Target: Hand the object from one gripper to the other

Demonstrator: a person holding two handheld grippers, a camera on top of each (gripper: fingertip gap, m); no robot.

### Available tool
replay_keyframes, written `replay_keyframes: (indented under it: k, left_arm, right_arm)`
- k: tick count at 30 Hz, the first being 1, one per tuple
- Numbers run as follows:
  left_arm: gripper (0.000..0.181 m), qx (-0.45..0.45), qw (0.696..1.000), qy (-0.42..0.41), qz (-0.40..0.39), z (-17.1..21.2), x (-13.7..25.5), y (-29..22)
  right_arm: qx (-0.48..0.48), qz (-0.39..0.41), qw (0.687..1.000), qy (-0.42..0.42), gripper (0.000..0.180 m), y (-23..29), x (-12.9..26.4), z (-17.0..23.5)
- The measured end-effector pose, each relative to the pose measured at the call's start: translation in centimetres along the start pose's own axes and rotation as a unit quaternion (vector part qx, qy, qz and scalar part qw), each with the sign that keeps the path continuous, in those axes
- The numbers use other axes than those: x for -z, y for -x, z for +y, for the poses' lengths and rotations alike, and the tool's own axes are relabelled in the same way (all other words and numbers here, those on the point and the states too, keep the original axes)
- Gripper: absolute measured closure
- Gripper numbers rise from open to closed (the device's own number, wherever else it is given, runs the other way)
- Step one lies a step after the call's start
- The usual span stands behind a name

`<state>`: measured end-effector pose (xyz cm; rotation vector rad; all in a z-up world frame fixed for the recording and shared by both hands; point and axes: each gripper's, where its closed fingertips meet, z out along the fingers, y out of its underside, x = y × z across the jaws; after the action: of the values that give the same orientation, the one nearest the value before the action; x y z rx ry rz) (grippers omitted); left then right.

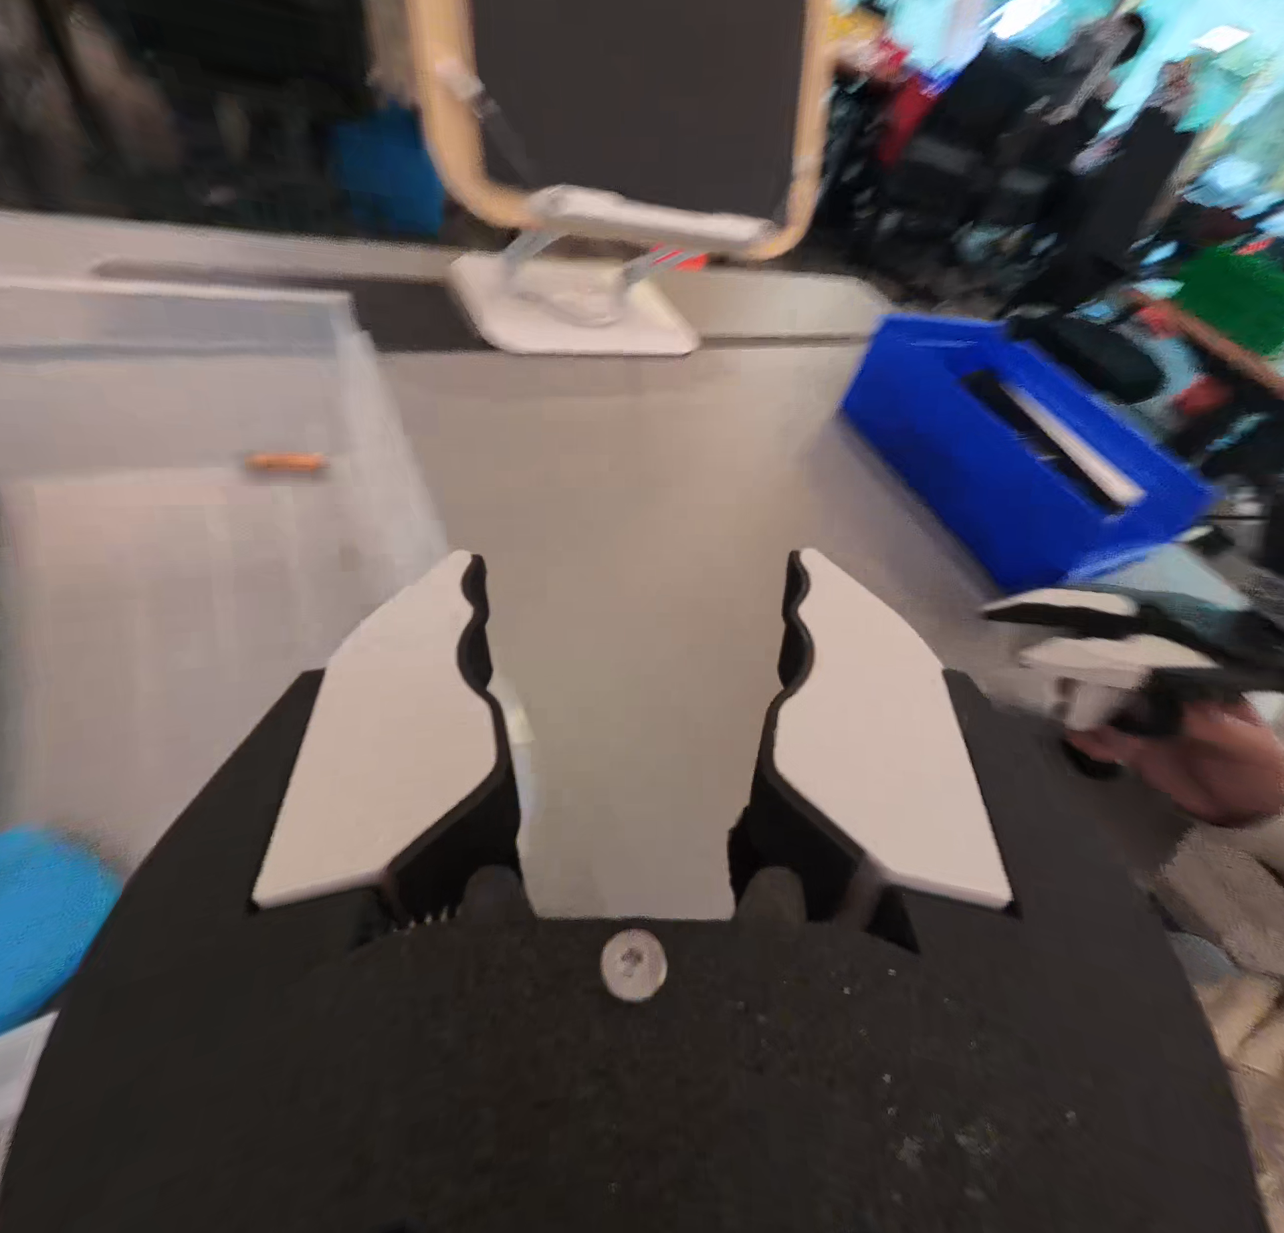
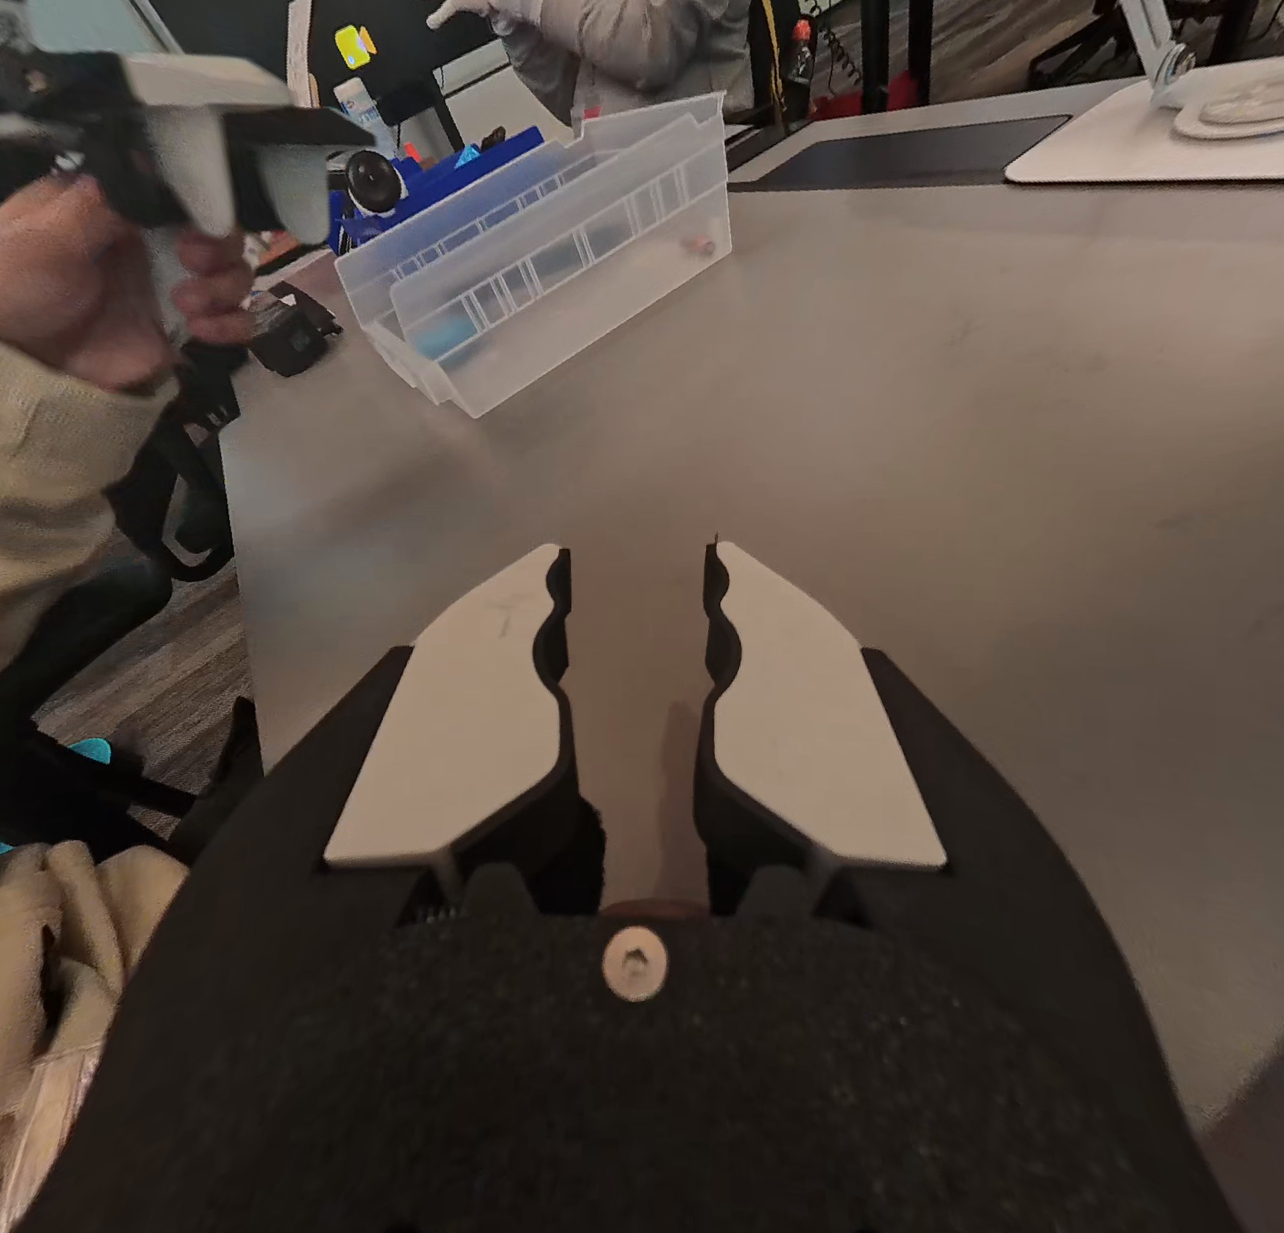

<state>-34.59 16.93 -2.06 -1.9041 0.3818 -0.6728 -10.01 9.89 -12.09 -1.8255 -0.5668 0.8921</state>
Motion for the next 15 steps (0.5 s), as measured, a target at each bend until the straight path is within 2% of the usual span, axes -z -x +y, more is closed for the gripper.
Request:
replay_keyframes:
  k: [2, 4, 9, 12, 15]
  left_arm:
    - [0.097, 0.007, 0.996, 0.062, -0.057, -0.3, -1.1, 5.6]
    - [0.097, 0.010, 0.992, 0.087, -0.092, -1.1, -3.5, 10.4]
    - [0.105, 0.020, 0.972, 0.177, -0.154, -0.3, -12.1, 19.7]
    - [0.110, 0.050, 0.957, 0.248, -0.143, 2.5, -16.1, 21.7]
    - [0.108, 0.054, 0.950, 0.271, -0.145, 3.7, -17.8, 22.2]
  right_arm:
    - [0.004, 0.002, 1.000, -0.005, 0.143, -0.1, -0.4, -0.3]
    - [-0.005, 0.005, 1.000, -0.009, 0.143, -0.4, -1.1, -0.9]
    - [-0.027, -0.007, 0.999, -0.016, 0.142, -0.3, -3.4, -2.3]
    - [-0.030, -0.007, 0.999, -0.010, 0.142, -0.2, -4.3, -2.4]
    - [-0.031, -0.002, 0.999, -0.009, 0.142, -0.3, -4.6, -2.4]
